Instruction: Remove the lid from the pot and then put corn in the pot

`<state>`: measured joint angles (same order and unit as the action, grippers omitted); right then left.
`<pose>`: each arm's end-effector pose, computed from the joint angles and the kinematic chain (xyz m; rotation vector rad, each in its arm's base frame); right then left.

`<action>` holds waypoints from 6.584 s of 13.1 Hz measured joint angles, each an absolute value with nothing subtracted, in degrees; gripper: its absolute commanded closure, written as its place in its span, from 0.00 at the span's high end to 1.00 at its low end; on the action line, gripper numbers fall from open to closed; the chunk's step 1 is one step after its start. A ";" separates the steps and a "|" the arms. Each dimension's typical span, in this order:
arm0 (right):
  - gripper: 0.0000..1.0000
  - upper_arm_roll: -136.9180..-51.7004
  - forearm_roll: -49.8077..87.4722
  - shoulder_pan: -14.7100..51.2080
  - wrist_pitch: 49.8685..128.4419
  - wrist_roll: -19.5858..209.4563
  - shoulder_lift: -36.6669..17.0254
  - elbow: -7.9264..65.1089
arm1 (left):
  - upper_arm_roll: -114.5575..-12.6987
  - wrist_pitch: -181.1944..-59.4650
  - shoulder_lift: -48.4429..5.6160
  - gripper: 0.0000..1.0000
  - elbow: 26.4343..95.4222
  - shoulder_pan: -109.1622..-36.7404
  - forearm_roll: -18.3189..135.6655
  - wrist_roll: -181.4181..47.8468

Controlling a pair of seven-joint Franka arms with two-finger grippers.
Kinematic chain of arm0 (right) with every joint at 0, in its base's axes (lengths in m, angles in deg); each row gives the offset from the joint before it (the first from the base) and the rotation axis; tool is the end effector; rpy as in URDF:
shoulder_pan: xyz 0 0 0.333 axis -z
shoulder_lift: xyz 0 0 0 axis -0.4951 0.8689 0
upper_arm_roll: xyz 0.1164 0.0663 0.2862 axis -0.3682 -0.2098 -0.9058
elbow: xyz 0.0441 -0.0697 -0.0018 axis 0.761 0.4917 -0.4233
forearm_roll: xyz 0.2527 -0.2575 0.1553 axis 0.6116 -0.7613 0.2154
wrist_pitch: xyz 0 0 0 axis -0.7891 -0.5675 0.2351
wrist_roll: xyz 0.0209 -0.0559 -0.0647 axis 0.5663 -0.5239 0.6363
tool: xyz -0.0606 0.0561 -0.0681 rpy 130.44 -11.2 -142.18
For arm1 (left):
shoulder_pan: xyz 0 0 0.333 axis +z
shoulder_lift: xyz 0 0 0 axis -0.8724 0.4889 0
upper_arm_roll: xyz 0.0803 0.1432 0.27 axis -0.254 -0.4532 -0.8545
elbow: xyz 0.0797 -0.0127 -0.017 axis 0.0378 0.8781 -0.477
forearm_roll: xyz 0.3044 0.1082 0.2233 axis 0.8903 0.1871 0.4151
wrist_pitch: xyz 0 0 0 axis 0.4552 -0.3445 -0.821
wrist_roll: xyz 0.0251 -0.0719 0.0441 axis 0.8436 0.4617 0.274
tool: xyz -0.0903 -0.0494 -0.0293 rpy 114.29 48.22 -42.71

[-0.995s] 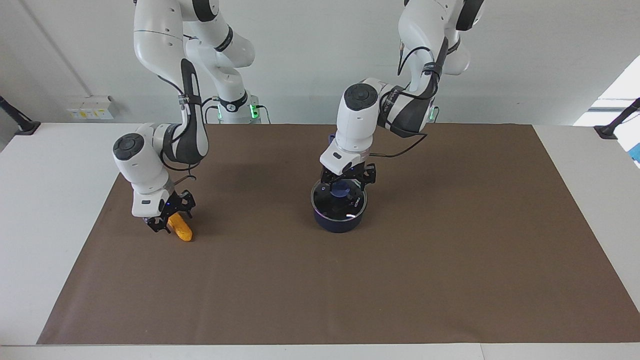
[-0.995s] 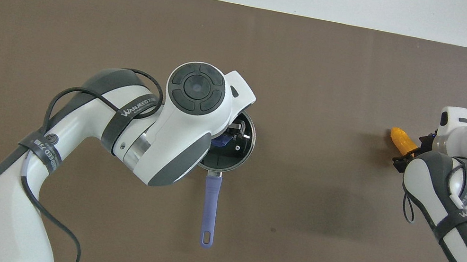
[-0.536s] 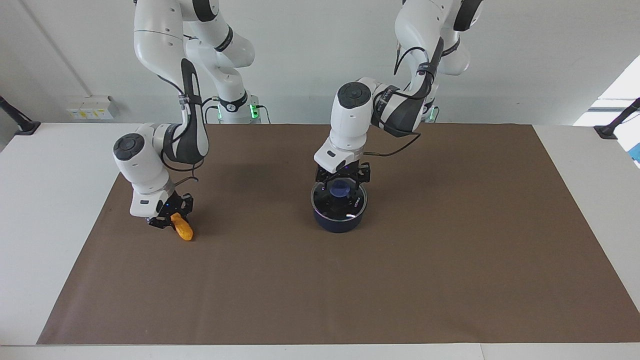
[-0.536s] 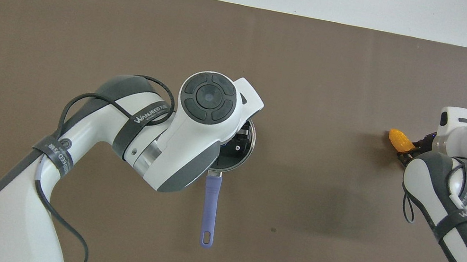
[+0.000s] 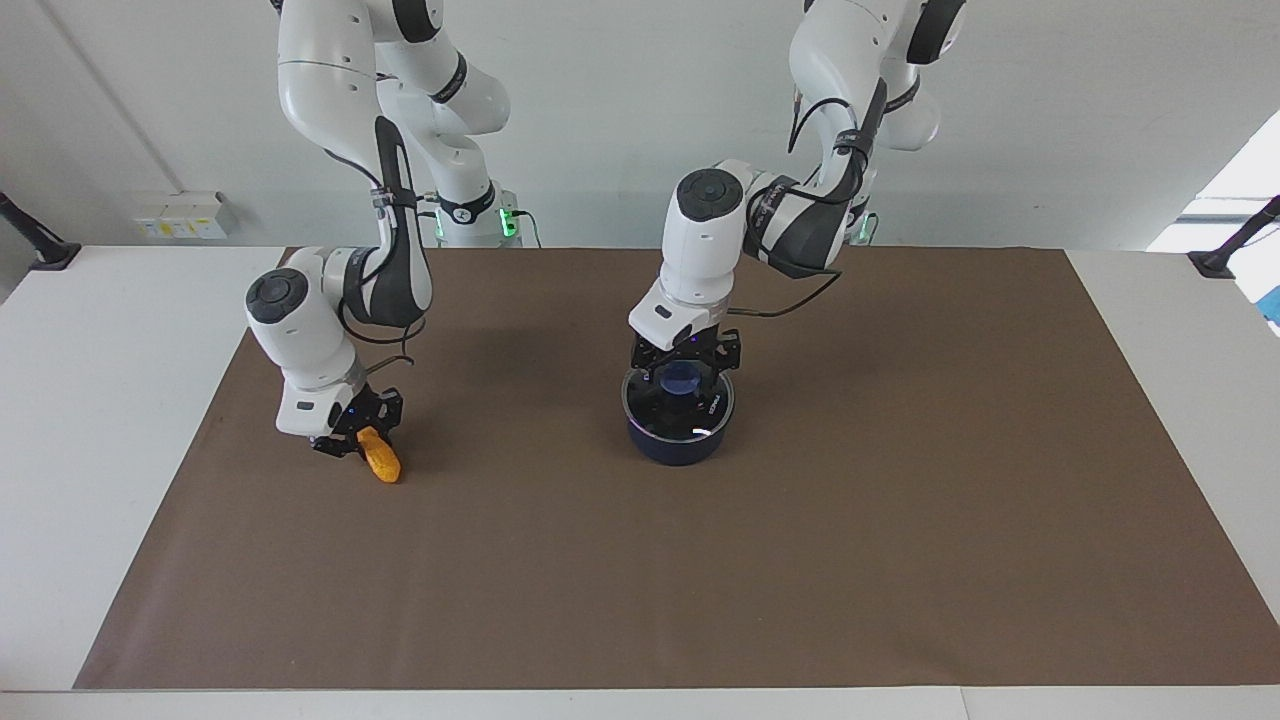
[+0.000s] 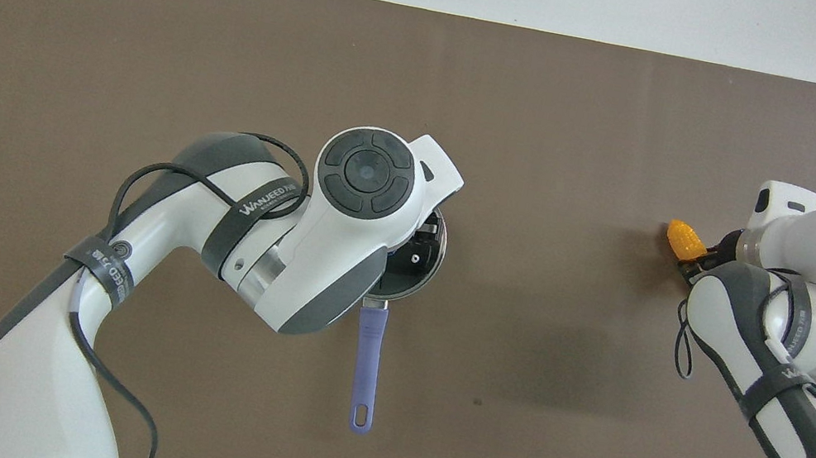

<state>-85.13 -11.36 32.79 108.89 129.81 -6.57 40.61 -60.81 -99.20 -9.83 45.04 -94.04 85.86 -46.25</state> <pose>0.6032 -0.0531 0.2967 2.9469 1.0063 0.0700 0.5237 -0.4144 0.4087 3.1081 -0.0973 0.0479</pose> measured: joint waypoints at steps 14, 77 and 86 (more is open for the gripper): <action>0.00 -85.53 -11.37 31.45 91.75 118.91 -11.35 32.65 | -60.63 -97.45 -9.77 0.00 42.94 -94.23 85.86 -42.80; 1.00 -86.04 -7.36 -5.91 95.78 53.93 4.93 13.40 | -60.71 -86.43 -31.00 1.00 56.31 -52.59 81.41 -85.36; 1.00 -85.27 -10.33 2.37 85.10 59.43 -6.62 13.28 | -60.51 -77.26 -37.95 1.00 51.62 -55.92 82.46 -81.43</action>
<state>-85.27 -10.33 2.37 85.10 59.43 -6.62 13.28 -60.51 -77.26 -37.95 51.62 -55.92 82.46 -81.43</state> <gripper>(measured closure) 0.000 0.000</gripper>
